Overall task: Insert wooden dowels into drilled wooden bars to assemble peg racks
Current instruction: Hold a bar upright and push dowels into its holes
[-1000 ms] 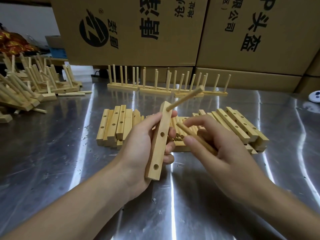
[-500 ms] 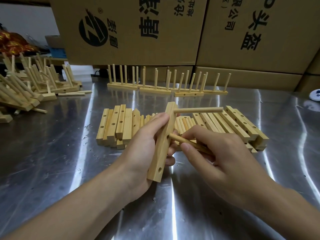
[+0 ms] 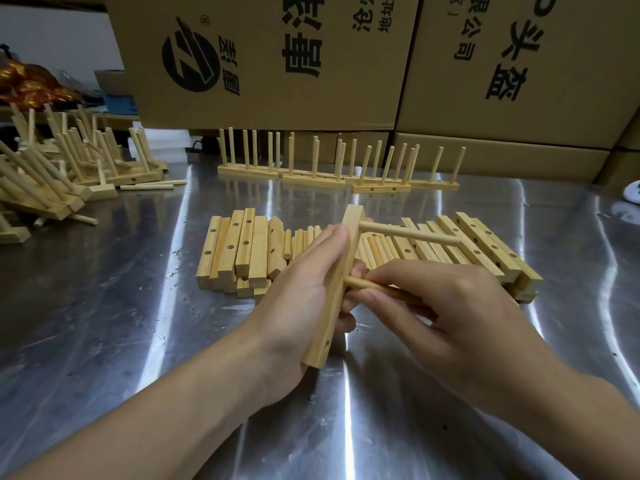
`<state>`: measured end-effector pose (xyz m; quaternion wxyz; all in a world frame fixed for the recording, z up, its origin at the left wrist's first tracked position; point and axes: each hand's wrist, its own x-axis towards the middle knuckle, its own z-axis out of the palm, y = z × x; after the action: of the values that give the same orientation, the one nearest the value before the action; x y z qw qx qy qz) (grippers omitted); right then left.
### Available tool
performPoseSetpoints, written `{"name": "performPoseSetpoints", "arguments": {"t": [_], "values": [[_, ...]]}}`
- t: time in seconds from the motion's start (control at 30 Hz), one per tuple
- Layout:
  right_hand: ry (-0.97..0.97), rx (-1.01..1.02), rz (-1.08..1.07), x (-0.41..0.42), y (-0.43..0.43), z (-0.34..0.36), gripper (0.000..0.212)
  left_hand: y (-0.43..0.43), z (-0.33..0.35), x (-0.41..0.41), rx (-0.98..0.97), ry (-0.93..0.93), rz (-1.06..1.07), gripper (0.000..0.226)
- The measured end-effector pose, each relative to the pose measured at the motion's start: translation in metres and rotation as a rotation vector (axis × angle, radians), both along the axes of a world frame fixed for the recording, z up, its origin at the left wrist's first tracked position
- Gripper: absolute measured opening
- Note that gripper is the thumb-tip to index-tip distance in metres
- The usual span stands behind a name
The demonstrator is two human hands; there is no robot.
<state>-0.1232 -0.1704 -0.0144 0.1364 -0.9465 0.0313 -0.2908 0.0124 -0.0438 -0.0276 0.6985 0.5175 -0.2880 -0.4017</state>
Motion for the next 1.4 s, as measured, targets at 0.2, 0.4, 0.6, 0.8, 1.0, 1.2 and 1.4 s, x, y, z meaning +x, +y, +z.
{"name": "performPoseSetpoints", "arguments": {"t": [0.2, 0.4, 0.6, 0.8, 1.0, 1.2, 1.4], "values": [[-0.023, 0.055, 0.049, 0.001, -0.001, -0.003, 0.028, 0.001, -0.002, -0.007, 0.038, -0.097, 0.040, 0.068], [-0.019, 0.239, 0.090, 0.001, 0.002, -0.006, 0.027, 0.003, -0.008, -0.009, -0.008, -0.289, 0.067, 0.057], [0.209, 1.012, 0.183, 0.000, 0.000, -0.005, 0.037, 0.001, -0.007, -0.011, -0.084, -0.363, 0.076, 0.037], [0.062, 0.390, 0.070, 0.000, 0.000, -0.008, 0.030, -0.002, -0.005, -0.012, -0.085, -0.302, 0.101, 0.040], [-0.063, 0.087, 0.049, 0.000, -0.003, -0.006, 0.025, -0.006, -0.004, -0.012, -0.103, -0.231, 0.137, 0.041], [-0.005, 0.547, 0.137, 0.003, 0.010, -0.012, 0.031, -0.004, -0.012, -0.015, -0.088, -0.310, 0.186, 0.035], [0.098, 0.901, 0.126, 0.006, 0.010, -0.013, 0.042, -0.002, -0.011, -0.016, -0.064, -0.351, 0.182, 0.032]]}}
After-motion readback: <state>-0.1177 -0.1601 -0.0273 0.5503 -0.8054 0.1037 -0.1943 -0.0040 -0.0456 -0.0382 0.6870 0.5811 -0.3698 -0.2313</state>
